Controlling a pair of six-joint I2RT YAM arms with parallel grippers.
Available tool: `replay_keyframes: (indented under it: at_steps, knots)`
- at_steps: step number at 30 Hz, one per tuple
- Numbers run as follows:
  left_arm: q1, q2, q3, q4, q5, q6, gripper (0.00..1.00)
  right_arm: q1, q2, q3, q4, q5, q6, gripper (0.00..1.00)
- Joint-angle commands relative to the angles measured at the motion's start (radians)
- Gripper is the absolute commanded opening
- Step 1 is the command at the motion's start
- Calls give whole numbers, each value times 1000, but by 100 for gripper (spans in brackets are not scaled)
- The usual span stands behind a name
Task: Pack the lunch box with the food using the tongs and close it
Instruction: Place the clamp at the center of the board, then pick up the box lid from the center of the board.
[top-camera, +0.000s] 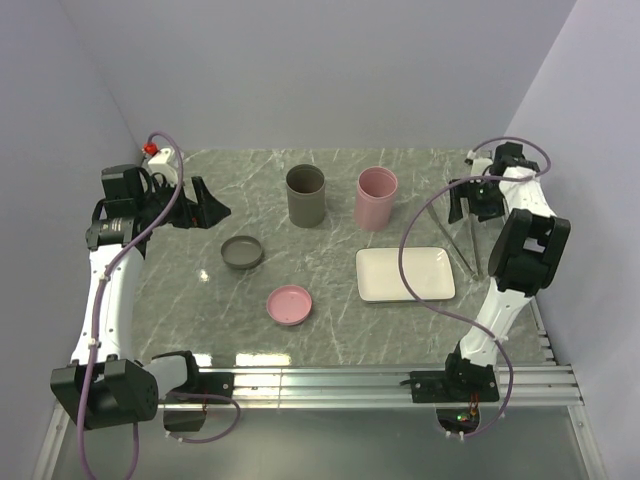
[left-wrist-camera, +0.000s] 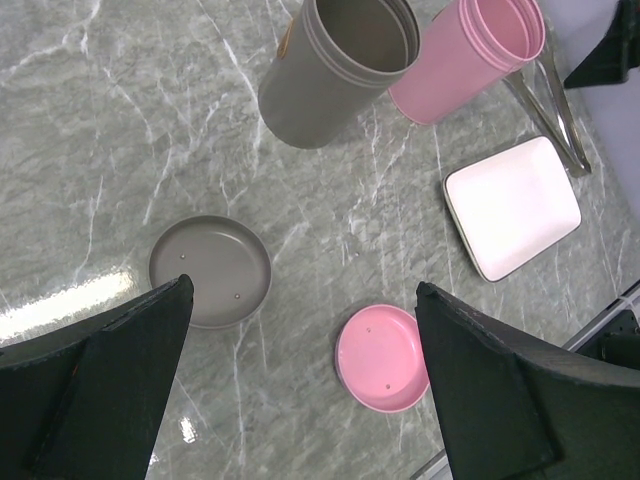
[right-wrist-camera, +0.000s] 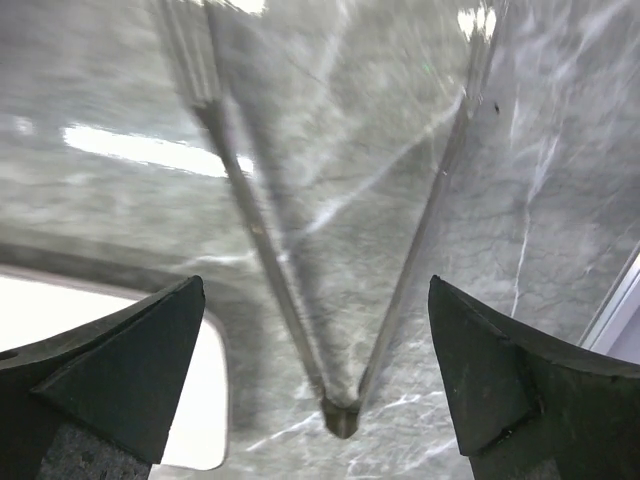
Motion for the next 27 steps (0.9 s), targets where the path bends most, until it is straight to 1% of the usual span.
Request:
replay_keyframes:
  at_steps: [1, 3, 4, 7, 9, 11, 12, 14, 15, 16, 18, 19, 20, 22, 25, 26, 27]
  knots:
    - [0, 8, 39, -22, -11, 36, 99, -2, -140, 77, -67, -107, 27, 100]
    - [0, 11, 39, -42, -8, 45, 99, 4, -194, 105, -86, -185, 30, 100]
    - [3, 14, 40, -45, 13, 54, 99, 11, -238, 117, -102, -212, 26, 100]
    - [11, 50, 54, -93, 93, 79, 99, 76, -295, 203, -189, -281, -13, 100]
    - [16, 75, 60, -127, 105, 123, 99, 164, -312, 272, -247, -284, -28, 100]
    - [23, 95, 54, -127, 73, 134, 99, 231, -341, 309, -264, -266, -30, 100]
    - [28, 98, 47, -125, 61, 135, 99, 304, -370, 309, -257, -259, -20, 100]
    - [40, 98, 34, -112, 23, 134, 99, 380, -398, 286, -205, -224, 3, 100]
    - [43, 97, 28, -105, 16, 129, 99, 456, -410, 274, -183, -207, 25, 100]
    - [49, 92, 15, -98, 13, 125, 99, 504, -424, 246, -163, -192, 30, 100]
    - [68, 98, 10, -96, 41, 119, 99, 593, -418, 223, -119, -146, 18, 100]
    - [74, 116, 17, -104, 59, 120, 99, 689, -409, 209, -101, -125, 13, 100]
    - [84, 129, 25, -136, 77, 126, 99, 730, -395, 206, -73, -89, 6, 100]
    - [97, 164, 47, -160, 123, 134, 99, 841, -341, 227, -56, -80, -22, 100]
    - [131, 199, 54, -173, 151, 125, 100, 925, -263, 264, -21, -95, -60, 100]
    - [152, 207, 54, -173, 156, 123, 99, 976, -245, 274, -1, -100, -72, 100]
    - [161, 215, 59, -179, 159, 120, 99, 1001, -208, 281, 10, -103, -101, 100]
